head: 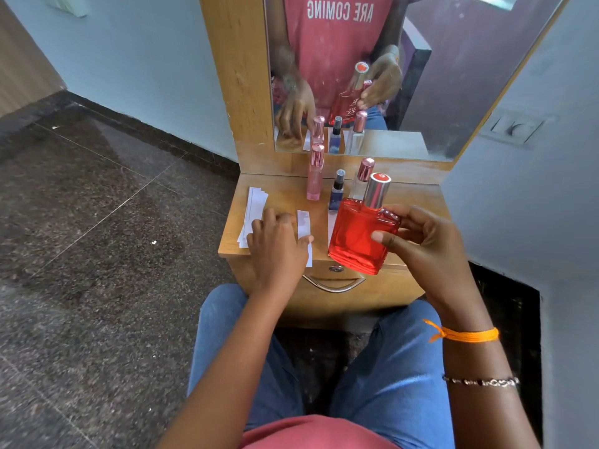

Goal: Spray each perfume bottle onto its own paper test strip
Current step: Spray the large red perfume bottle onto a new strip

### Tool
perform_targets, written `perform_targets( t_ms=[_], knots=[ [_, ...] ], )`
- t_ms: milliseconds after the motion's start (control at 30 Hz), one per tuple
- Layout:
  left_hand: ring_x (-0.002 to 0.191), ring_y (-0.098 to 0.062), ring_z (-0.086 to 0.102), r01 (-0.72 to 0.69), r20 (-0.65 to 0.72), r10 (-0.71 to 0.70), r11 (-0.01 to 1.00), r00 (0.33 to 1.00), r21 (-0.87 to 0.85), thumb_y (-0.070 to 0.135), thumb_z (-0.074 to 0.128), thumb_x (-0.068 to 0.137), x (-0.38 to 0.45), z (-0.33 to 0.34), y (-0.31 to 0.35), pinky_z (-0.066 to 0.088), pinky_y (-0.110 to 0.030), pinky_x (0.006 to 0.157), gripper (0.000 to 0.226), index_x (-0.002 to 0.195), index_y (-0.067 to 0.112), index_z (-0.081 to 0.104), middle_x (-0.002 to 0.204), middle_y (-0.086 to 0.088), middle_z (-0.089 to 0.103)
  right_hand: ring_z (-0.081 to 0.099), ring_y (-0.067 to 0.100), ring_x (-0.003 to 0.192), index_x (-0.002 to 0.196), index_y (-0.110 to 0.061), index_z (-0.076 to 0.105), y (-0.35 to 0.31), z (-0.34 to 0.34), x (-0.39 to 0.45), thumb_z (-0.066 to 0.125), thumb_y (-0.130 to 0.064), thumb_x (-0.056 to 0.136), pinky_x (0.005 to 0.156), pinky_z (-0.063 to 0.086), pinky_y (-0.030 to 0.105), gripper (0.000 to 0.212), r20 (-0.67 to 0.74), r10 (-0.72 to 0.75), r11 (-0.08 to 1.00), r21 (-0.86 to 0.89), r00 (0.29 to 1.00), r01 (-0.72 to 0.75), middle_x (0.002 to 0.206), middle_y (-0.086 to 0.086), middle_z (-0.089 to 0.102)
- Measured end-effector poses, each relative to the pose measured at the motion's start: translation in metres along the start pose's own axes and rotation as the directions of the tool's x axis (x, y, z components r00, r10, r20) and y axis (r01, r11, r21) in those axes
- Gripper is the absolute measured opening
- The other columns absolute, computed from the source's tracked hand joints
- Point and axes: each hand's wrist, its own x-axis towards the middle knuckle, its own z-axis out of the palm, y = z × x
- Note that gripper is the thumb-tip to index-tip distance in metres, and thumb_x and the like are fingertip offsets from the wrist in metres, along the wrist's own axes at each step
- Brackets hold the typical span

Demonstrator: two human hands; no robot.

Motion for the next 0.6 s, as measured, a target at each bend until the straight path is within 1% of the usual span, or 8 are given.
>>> perform_targets(
  t_ms=[200,300,367,433,467,533,567,600],
  knots=[
    [0.111,-0.027,0.044,0.014,0.011,-0.013,0.996,1.000,-0.086,0.027,0.068,0.082,-0.002,0.001,0.003,0.035,-0.037,0.086,0.033,0.112,0.015,0.060,0.121,-0.005,0.051,0.068,0.009,0.083,0.104,-0.019,0.068,-0.003,-0.002,-0.001,0.077,-0.004,0.074,0.079,0.054,0.026,0.035,-0.002,-0.008,1.000,0.001,1.000,0.008,0.094,-0.003,0.073],
    [0.111,-0.026,0.045,-0.001,-0.007,0.000,0.996,1.000,-0.088,0.029,0.067,0.083,-0.004,0.000,0.004,0.036,-0.036,0.085,0.035,0.113,0.016,0.057,0.121,-0.004,0.052,0.068,0.009,0.083,0.105,-0.018,0.069,-0.003,-0.002,-0.002,0.076,-0.004,0.074,0.080,0.054,0.029,0.035,0.000,0.001,1.000,0.008,1.000,-0.001,0.095,-0.003,0.073],
    [0.107,-0.025,0.048,-0.027,-0.040,0.023,0.995,0.999,-0.096,0.031,0.064,0.085,-0.007,-0.003,0.004,0.036,-0.035,0.082,0.029,0.110,0.017,0.058,0.116,-0.003,0.055,0.069,0.010,0.084,0.106,-0.017,0.069,-0.003,-0.003,-0.002,0.076,-0.005,0.074,0.080,0.054,0.030,0.035,-0.002,0.005,1.000,0.011,1.000,-0.005,0.096,-0.004,0.074],
    [0.093,-0.021,0.052,-0.049,-0.078,0.041,0.994,0.996,-0.094,0.034,0.062,0.085,-0.013,-0.010,0.004,0.033,-0.031,0.074,0.021,0.098,0.017,0.059,0.101,-0.001,0.059,0.069,0.010,0.085,0.107,-0.018,0.069,-0.003,-0.004,-0.003,0.077,-0.006,0.075,0.080,0.054,0.031,0.035,-0.007,0.005,1.000,0.005,1.000,-0.005,0.095,-0.004,0.074],
    [0.081,-0.019,0.052,-0.045,-0.081,0.038,0.996,0.996,-0.082,0.036,0.062,0.085,-0.016,-0.013,0.003,0.032,-0.027,0.069,0.021,0.089,0.017,0.059,0.090,0.002,0.059,0.069,0.010,0.085,0.106,-0.019,0.069,-0.004,-0.005,-0.003,0.077,-0.007,0.075,0.080,0.054,0.031,0.035,-0.010,0.002,1.000,0.000,1.000,-0.002,0.095,-0.005,0.074],
    [0.057,-0.013,0.042,0.002,-0.023,-0.002,1.000,1.000,-0.021,0.042,0.060,0.085,-0.020,-0.020,0.000,0.026,-0.024,0.050,0.031,0.068,0.016,0.056,0.064,0.006,0.051,0.069,0.008,0.084,0.106,-0.020,0.069,-0.004,-0.005,-0.004,0.077,-0.007,0.074,0.080,0.054,0.030,0.035,-0.014,-0.007,1.000,-0.013,1.000,0.007,0.095,-0.006,0.073],
    [0.051,-0.012,0.039,0.035,0.027,-0.035,0.999,0.999,0.009,0.045,0.059,0.085,-0.023,-0.023,-0.002,0.022,-0.024,0.045,0.039,0.059,0.016,0.053,0.056,0.007,0.047,0.069,0.007,0.084,0.106,-0.020,0.069,-0.004,-0.004,-0.004,0.077,-0.007,0.074,0.080,0.054,0.029,0.035,-0.014,-0.009,1.000,-0.016,1.000,0.009,0.095,-0.007,0.073],
    [0.051,-0.015,0.043,0.068,0.084,-0.069,0.997,0.994,0.023,0.047,0.057,0.086,-0.023,-0.024,-0.006,0.024,-0.025,0.045,0.045,0.055,0.015,0.051,0.054,0.005,0.048,0.068,0.006,0.083,0.106,-0.021,0.069,-0.005,-0.004,-0.004,0.077,-0.006,0.074,0.079,0.054,0.028,0.036,-0.013,-0.010,1.000,-0.016,1.000,0.010,0.095,-0.007,0.073]
  ],
)
